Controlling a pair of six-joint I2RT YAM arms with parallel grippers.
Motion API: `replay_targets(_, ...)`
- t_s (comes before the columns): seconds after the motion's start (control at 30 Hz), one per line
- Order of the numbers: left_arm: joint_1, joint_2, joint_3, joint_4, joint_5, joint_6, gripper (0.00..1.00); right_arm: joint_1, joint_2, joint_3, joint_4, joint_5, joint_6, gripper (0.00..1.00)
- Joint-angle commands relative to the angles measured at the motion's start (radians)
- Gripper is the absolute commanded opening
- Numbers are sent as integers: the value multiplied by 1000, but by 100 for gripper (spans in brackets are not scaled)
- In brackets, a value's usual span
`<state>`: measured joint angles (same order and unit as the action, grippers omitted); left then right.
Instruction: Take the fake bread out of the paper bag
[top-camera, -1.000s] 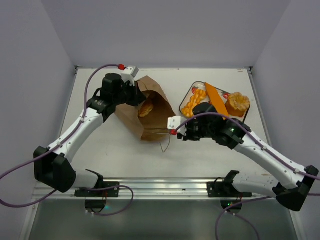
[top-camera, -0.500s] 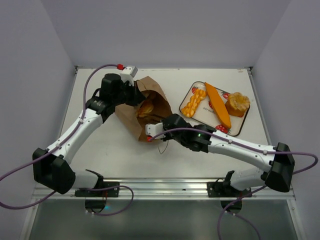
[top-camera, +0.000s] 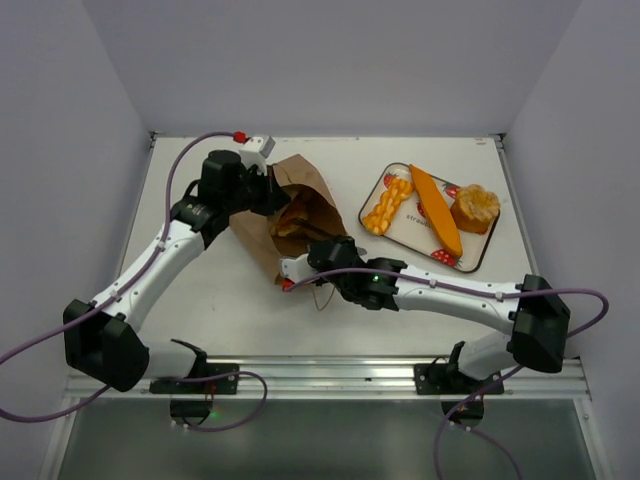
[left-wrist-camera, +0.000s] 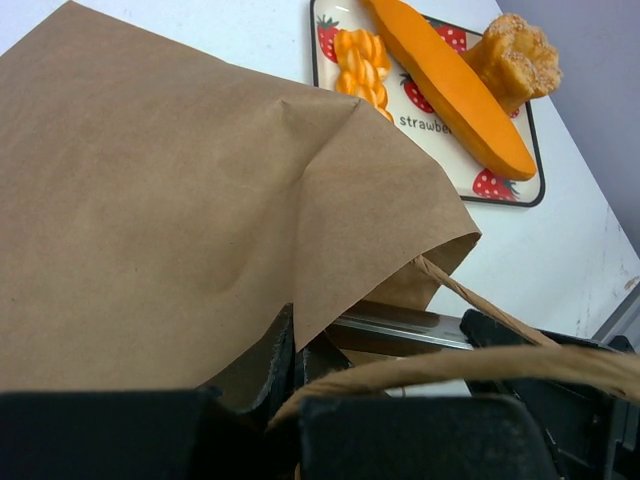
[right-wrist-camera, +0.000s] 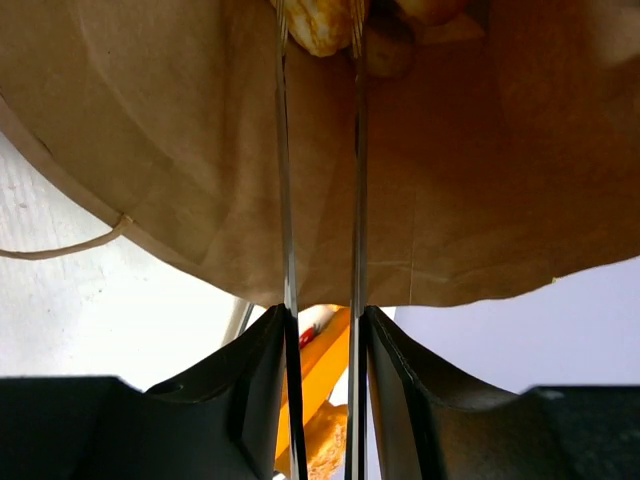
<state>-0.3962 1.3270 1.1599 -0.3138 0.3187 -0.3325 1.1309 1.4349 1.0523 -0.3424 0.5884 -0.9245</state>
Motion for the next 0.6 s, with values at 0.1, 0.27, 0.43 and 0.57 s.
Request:
replay_targets(0.1,-9,-28,-6,33,37,-28,0,13,50,14,60,64,-42,41)
replay_targets(0.27,-9,-31,-2,33,37,-26,0,15,61,15,51,56,-36,43)
replay_targets(0.43,-9,-29,0,38,54,-33,0,17,94,18,85,73,-59,45)
replay_targets(0.57,-9,-32,1,39,75,-37,0,17,139,26,118,83,-74,46)
